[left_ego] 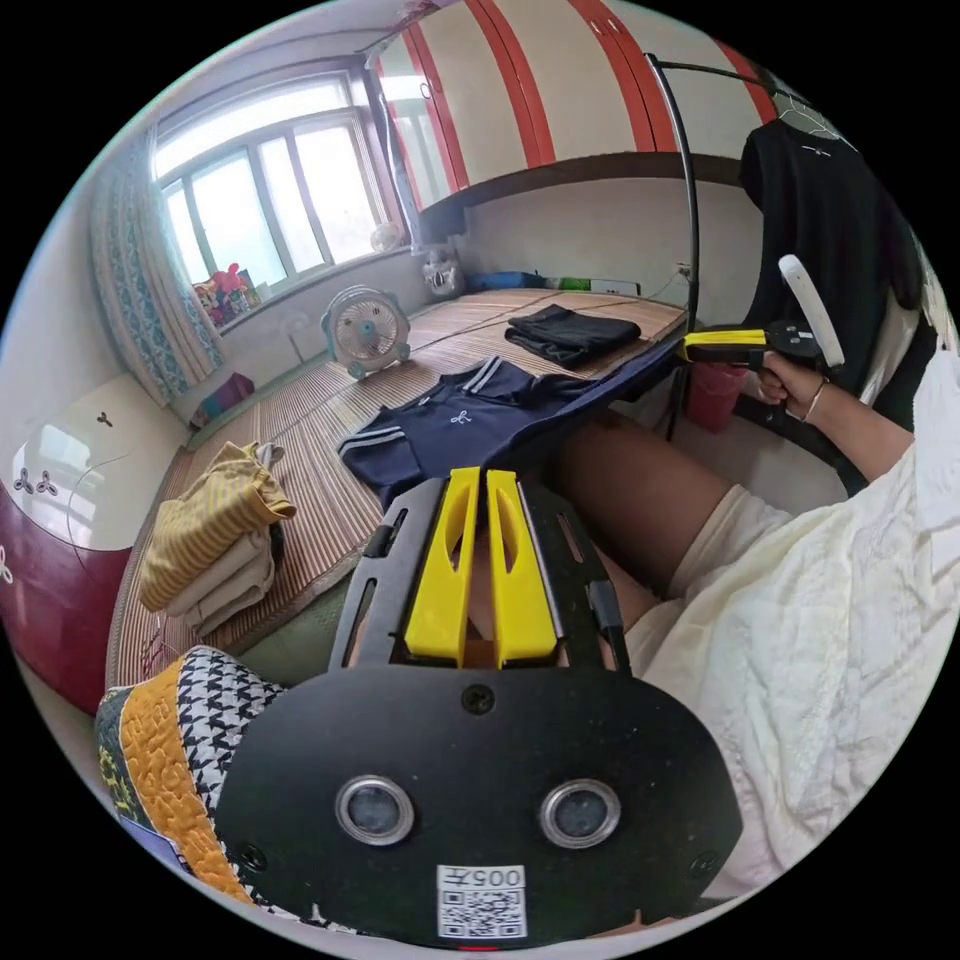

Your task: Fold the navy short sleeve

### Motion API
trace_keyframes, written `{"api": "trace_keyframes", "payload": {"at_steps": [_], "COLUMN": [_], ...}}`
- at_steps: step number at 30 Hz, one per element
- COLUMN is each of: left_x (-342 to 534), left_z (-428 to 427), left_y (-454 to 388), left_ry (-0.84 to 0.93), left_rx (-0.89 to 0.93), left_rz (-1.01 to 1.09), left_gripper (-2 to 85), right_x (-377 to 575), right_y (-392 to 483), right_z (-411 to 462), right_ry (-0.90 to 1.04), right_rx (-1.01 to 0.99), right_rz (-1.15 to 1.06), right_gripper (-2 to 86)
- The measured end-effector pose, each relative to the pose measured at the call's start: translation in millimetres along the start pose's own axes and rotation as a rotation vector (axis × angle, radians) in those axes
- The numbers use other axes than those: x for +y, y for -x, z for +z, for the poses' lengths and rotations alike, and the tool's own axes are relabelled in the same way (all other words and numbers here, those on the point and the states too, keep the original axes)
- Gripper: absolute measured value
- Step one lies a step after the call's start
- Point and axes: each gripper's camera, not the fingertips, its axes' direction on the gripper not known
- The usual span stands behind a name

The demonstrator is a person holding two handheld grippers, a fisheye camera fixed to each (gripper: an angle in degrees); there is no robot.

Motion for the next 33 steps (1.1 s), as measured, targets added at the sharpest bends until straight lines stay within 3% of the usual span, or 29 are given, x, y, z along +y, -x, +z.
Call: {"api": "trace_keyframes", "payload": {"at_steps": [18, 33], "left_x": [-9, -87], "left_z": [-36, 74], "left_y": [21, 110], "left_ry": [-0.148, -0.099], "left_rx": [-0.118, -0.159], "left_rz": [-0.026, -0.098], "left_gripper": [0.9, 0.9], "right_x": [-29, -136], "right_y": [12, 2], "right_z": [-23, 107], "right_ry": [-0.142, -0.091], "right_rx": [-0.014, -0.015], "right_rz": [-0.066, -0.125], "right_gripper": [-1.2, -1.2]}}
